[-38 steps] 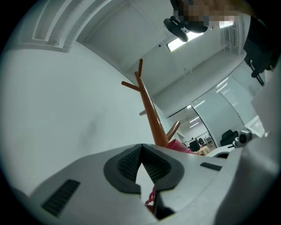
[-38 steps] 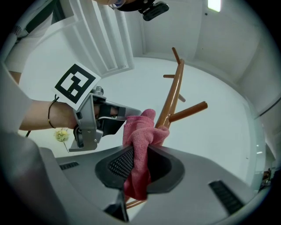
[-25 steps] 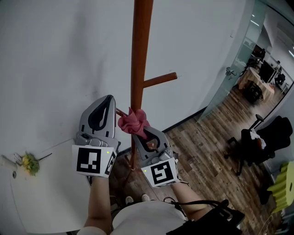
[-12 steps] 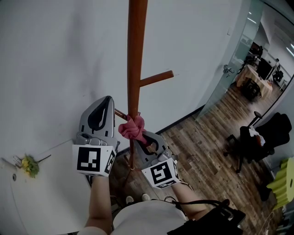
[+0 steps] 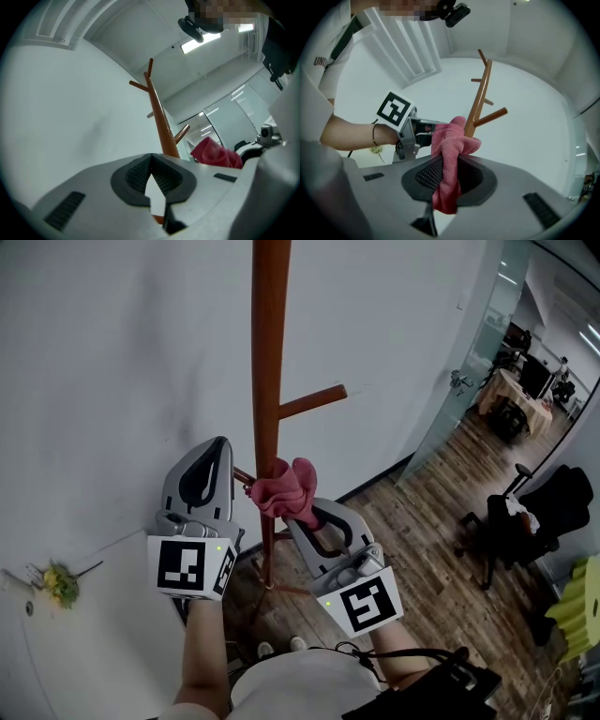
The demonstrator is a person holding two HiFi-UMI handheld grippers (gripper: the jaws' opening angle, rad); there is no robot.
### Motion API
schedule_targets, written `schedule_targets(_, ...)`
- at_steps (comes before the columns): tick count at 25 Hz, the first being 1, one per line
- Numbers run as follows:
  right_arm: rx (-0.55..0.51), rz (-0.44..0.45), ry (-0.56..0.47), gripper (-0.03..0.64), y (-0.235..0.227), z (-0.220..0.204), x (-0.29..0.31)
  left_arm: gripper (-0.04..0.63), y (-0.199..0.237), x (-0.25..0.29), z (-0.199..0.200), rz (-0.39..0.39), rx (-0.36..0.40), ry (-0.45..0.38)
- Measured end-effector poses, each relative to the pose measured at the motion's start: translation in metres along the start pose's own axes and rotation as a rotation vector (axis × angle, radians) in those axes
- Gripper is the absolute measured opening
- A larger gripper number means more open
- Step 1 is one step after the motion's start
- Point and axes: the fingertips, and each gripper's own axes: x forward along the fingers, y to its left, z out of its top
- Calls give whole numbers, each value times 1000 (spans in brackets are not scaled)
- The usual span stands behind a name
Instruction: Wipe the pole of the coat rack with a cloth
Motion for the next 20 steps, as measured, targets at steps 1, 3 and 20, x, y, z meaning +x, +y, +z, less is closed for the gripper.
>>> schedule_targets(1,72,-49,-97,80,-9,17,-1,12,-1,0,0,0,-1,-1)
schedule_targets(3,140,-117,-205,80,-22,40,-2,12,-2,1,0,-3,-3,-2)
schedule_targets(20,23,-198,-251,80,-61,76,30,13,-6,-3,-1,-7,4,9)
